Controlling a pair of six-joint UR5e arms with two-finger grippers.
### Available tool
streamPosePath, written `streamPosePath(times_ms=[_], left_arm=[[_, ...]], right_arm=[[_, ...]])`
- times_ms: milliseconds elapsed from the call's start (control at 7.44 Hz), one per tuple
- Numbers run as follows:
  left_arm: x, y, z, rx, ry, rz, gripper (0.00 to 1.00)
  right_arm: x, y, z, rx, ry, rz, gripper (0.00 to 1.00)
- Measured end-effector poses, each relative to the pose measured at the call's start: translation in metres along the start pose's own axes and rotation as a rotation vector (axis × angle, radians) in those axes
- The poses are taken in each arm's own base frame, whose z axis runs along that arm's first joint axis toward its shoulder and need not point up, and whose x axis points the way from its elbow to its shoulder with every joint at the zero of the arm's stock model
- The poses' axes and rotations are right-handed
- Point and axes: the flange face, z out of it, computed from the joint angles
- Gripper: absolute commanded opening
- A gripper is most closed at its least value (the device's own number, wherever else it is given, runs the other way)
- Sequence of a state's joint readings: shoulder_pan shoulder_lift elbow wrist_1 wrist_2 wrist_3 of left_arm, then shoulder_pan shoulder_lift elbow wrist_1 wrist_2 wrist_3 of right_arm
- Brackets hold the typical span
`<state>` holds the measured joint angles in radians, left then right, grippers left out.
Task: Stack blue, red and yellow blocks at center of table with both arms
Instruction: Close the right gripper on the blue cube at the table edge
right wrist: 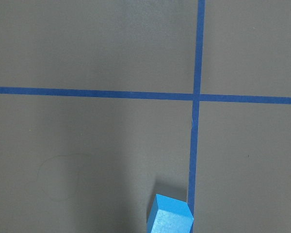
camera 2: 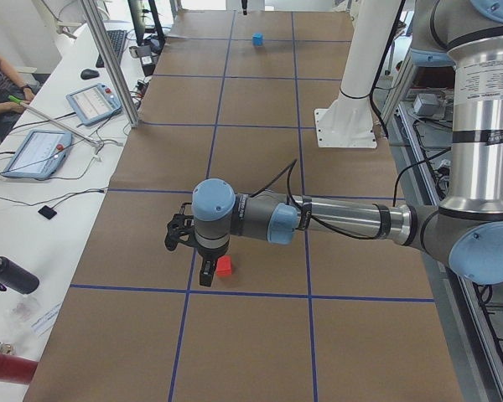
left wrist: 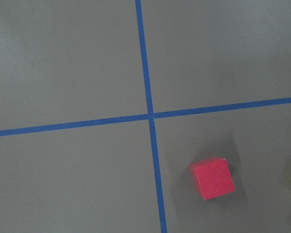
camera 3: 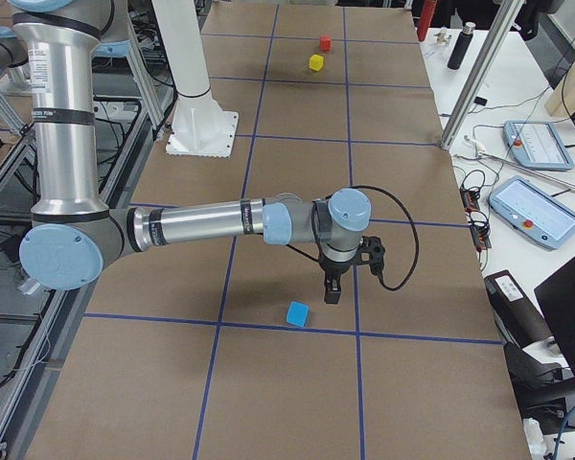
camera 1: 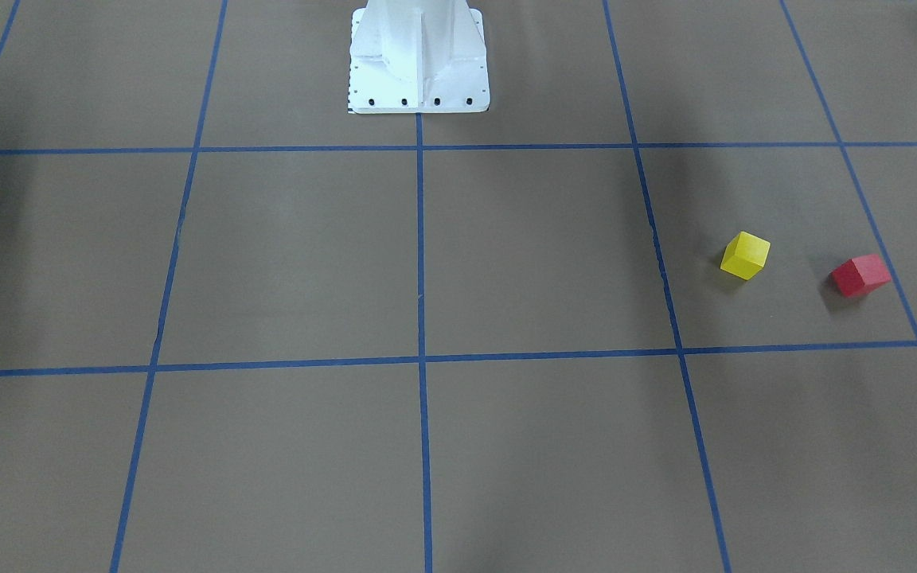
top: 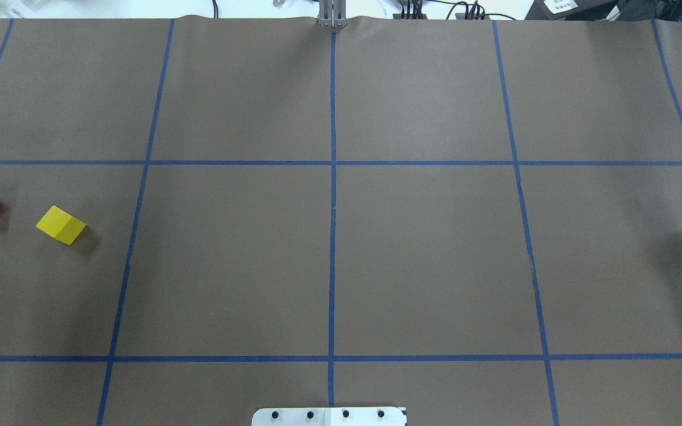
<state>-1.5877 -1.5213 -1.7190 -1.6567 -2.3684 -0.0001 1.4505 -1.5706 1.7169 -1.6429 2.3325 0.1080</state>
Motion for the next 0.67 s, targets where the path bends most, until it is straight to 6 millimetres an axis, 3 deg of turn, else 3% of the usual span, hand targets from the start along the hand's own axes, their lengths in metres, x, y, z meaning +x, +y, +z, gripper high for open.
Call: streamPosePath(times_ms=[672], left_arm=[[-0.0008, 0.0066, 0.0042, -0.005, 0.029, 0.005, 1.00]], right_arm=[[-0.0002, 0.0008, -0.0014, 0.003, -0.003, 0.003, 1.00]])
